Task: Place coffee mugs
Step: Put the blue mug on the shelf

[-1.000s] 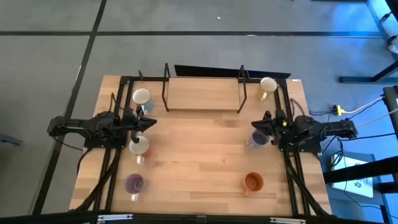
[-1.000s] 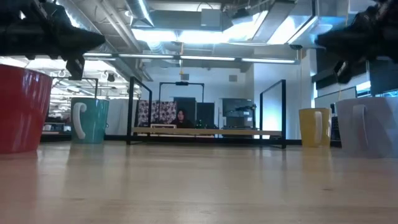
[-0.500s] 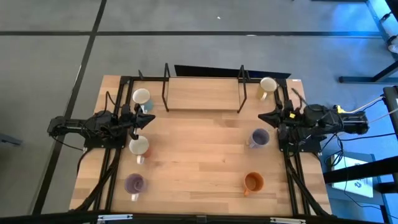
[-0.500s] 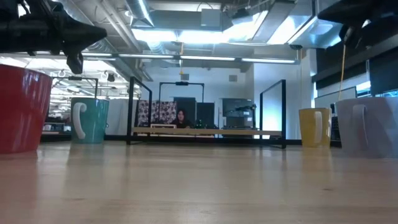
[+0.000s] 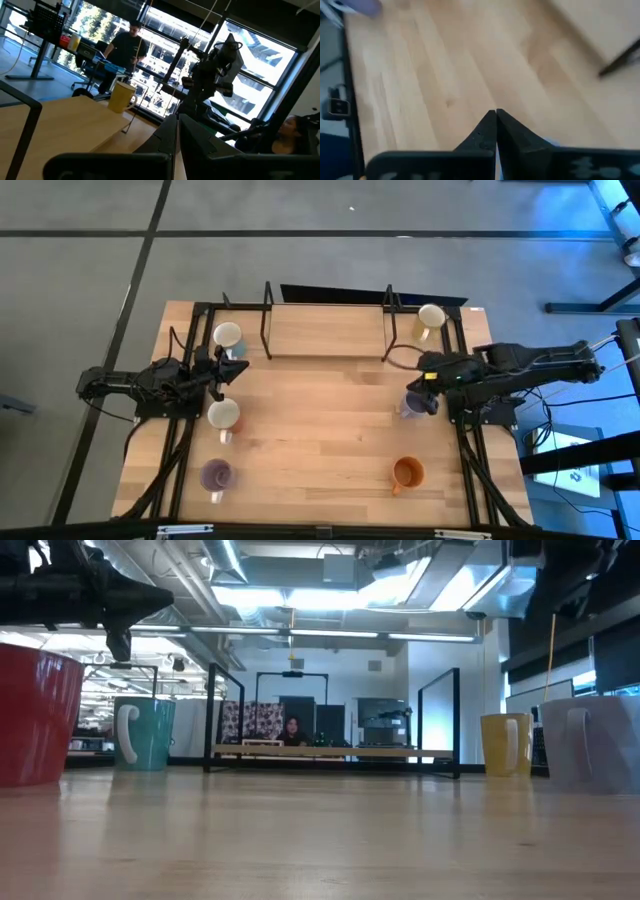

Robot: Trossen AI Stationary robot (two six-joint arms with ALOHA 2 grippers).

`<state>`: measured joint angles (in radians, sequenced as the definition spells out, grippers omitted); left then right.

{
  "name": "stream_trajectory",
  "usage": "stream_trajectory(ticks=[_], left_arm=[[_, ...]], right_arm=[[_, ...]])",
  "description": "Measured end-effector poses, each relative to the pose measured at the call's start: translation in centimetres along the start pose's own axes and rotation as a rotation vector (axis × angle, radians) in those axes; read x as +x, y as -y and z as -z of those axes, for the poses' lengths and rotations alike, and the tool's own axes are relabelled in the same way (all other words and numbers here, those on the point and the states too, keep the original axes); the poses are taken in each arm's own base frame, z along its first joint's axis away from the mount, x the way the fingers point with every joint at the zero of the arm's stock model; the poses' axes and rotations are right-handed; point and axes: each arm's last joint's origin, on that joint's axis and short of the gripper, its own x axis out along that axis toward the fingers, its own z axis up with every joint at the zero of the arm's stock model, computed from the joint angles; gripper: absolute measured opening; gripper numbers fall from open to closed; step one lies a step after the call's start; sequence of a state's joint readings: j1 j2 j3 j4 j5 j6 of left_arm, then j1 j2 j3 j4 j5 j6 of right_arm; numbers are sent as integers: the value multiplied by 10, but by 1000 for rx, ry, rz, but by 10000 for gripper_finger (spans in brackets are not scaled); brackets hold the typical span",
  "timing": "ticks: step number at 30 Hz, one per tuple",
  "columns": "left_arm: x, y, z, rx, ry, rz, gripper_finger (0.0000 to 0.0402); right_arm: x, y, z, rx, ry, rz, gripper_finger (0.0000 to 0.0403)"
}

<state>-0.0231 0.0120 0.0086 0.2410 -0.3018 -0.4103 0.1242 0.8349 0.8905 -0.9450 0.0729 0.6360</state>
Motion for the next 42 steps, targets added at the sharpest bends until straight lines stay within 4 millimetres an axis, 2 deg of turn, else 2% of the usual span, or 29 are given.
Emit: stream_trajectory(ticks=[5,8,18,23,28,33,37,42], left_arm=[[0,-1,0,0,11,-26,14],[0,-1,0,-1,13,-30,14],[0,-1,-1,-1,22,-50,14],[0,-2,-1,-1,22,-52,14],[0,-2,-1,0,23,-53,14],[0,-2,-1,0,23,-53,14],[0,-2,-1,0,23,-53,14],[0,-2,-1,0,23,-53,14]], right_arm=[[18,-4,0,188,-140,30,1],[28,-3,0,265,-224,76,18],[63,-6,0,336,-359,206,194],[78,-5,0,317,-383,286,237],[92,-4,3,305,-433,364,238],[109,-3,4,280,-478,411,213],[120,-4,4,276,-486,428,177],[125,-3,6,275,-508,447,112]])
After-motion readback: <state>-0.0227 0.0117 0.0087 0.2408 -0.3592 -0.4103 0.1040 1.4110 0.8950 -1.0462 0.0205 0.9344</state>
